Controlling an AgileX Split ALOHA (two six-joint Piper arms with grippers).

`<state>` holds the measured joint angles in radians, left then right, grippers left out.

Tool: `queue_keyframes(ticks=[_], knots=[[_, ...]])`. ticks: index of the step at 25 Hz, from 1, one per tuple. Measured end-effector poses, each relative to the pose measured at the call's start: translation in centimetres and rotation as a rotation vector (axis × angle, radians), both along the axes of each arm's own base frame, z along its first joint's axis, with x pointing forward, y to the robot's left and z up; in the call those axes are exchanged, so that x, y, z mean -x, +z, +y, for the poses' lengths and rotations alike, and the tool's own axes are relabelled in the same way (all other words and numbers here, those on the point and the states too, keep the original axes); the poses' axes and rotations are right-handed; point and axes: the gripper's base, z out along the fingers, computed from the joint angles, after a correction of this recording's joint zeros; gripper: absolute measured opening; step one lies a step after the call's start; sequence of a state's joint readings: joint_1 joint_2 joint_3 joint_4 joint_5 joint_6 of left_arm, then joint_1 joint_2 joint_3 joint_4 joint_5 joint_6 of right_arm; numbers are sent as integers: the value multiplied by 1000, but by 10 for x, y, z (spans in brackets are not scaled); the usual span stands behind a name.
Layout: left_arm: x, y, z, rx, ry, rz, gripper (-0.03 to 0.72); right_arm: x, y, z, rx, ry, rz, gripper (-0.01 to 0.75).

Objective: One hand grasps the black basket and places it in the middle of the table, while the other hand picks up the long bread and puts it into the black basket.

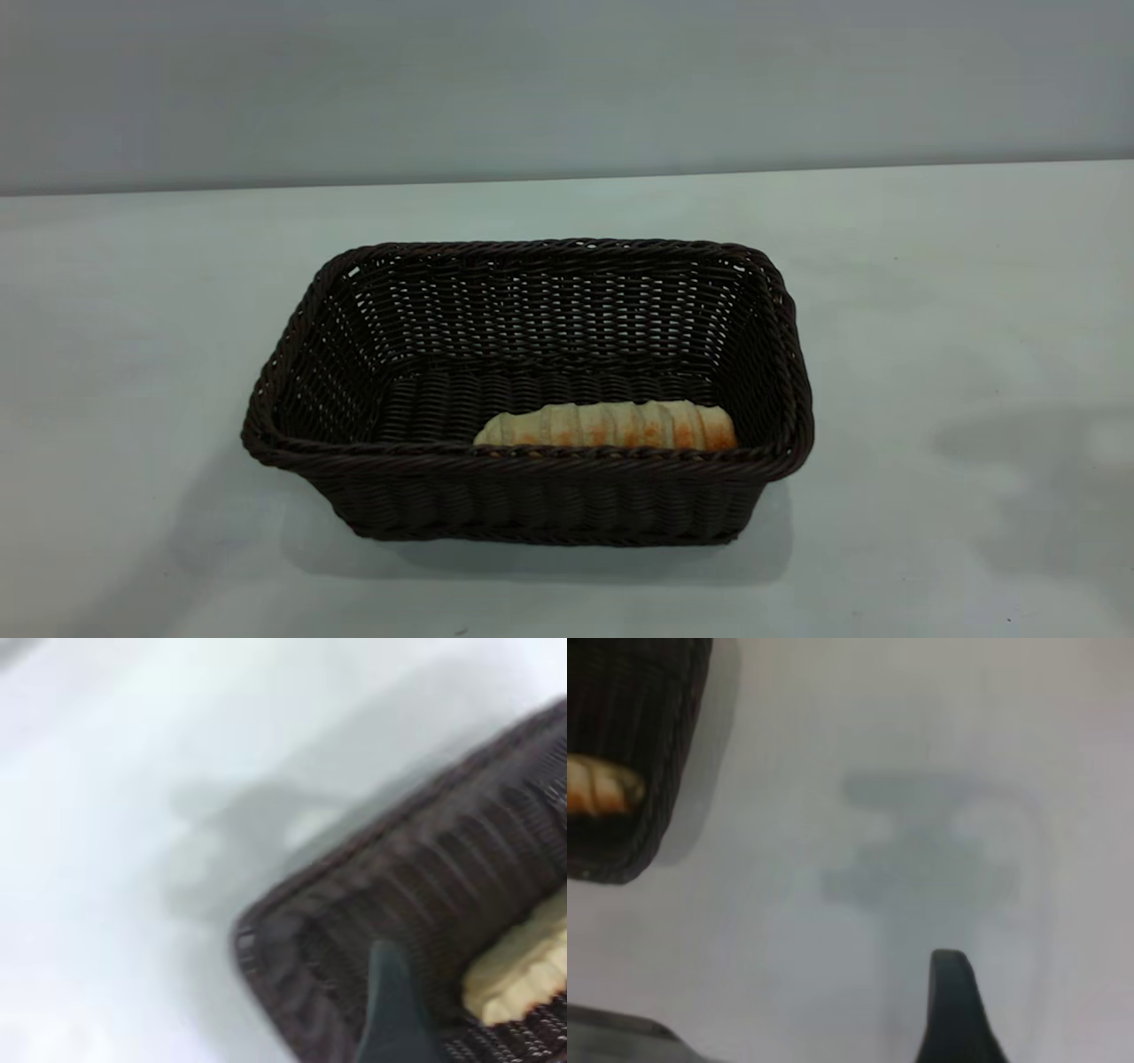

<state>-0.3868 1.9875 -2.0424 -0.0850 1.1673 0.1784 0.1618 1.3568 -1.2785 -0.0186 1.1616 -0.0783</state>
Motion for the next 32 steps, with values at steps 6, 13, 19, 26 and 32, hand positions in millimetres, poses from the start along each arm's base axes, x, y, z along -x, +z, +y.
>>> queue_keyframes(ticks=[6, 13, 19, 26, 32], knots=[[35, 71, 31, -36, 157, -202, 483, 32, 23, -4, -18, 0, -51, 506], [86, 118, 56, -12, 205, -318, 483, 76, 24, -8, -59, 7, -81, 506], [133, 116, 81, -66, 244, -316, 482, 116, 26, -11, -107, 30, -134, 506], [211, 102, 117, -87, 284, -325, 482, 168, 36, -18, -138, 51, -277, 506], [281, 76, 146, -60, 304, -353, 482, 204, 46, -22, -160, 87, -412, 502]])
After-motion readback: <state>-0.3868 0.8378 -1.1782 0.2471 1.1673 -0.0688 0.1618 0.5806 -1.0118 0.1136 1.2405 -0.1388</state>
